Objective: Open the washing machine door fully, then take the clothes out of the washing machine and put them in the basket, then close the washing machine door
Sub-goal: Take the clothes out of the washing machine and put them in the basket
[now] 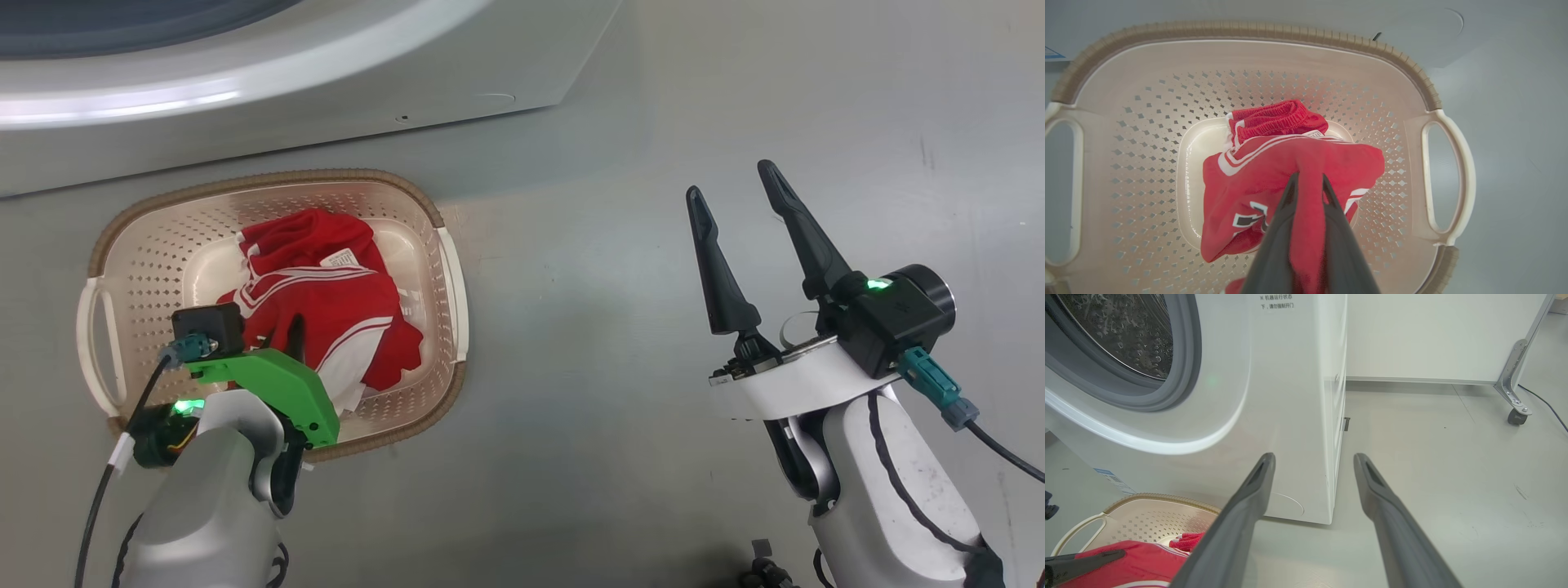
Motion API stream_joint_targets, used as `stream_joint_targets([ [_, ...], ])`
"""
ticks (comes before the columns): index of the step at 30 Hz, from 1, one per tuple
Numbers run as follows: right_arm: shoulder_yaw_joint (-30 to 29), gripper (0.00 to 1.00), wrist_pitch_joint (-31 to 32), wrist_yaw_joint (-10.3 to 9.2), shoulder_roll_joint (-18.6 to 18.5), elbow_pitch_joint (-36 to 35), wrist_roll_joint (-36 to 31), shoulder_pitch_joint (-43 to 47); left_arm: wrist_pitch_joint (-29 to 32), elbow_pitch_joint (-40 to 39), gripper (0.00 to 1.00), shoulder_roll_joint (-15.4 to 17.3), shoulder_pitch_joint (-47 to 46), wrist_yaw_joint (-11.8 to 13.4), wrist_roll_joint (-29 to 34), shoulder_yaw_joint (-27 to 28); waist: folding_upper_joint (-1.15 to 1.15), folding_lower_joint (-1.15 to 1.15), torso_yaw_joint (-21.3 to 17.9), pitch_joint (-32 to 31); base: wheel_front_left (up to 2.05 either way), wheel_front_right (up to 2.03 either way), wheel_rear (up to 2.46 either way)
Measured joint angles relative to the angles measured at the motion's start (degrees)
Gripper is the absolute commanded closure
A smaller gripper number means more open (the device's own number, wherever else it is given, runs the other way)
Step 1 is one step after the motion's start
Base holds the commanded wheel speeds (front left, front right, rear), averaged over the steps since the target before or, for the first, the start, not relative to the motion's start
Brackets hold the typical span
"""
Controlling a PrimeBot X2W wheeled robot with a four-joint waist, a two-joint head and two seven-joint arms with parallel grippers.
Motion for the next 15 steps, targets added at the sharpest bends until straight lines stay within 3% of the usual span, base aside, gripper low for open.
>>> stream_joint_targets([
  [2, -0.1, 0.0, 0.0, 0.0, 0.0, 0.0, 0.0, 0.0, 0.0, 1.2, 1.0, -0.1, -0.3, -0.5, -0.2, 0.0, 0.0, 0.0, -0.3, 0.4, 0.0, 0.0, 0.0],
  [4, -0.1, 0.0, 0.0, 0.0, 0.0, 0.1, 0.0, -0.1, 0.0, 1.8, 0.62, -0.1, -0.5, -0.7, -0.5, 0.0, 0.0, 0.0, -0.4, 0.6, 0.0, 0.0, 0.0],
  [5, -0.1, 0.0, 0.0, 0.0, 0.0, 0.1, 0.0, -0.2, 0.0, 2.4, 0.57, -0.1, -0.8, -1.0, -0.7, 0.0, 0.0, 0.0, -0.4, 0.7, 0.0, 0.0, 0.0],
  [6, -0.1, 0.0, 0.0, 0.0, 0.0, 0.1, 0.0, -0.3, 0.0, 2.9, 0.39, -0.1, -1.1, -1.3, -0.7, 0.0, 0.0, 0.0, -0.4, 0.7, 0.0, 0.0, 0.0],
  [7, -0.1, 0.0, 0.0, 0.01, 0.0, 0.2, 0.0, -0.5, -0.1, 3.3, 0.0, -0.1, -1.4, -1.5, -0.7, 0.0, 0.0, 0.0, -0.4, 0.8, 0.0, 0.0, 0.0],
  [15, -0.3, 0.0, 0.0, 0.01, 0.0, 1.1, 0.1, -1.1, -1.8, 7.0, 0.0, -0.2, -2.3, -3.3, -0.7, -0.3, 0.0, 0.0, 0.0, -0.3, 0.0, 0.0, 0.0],
])
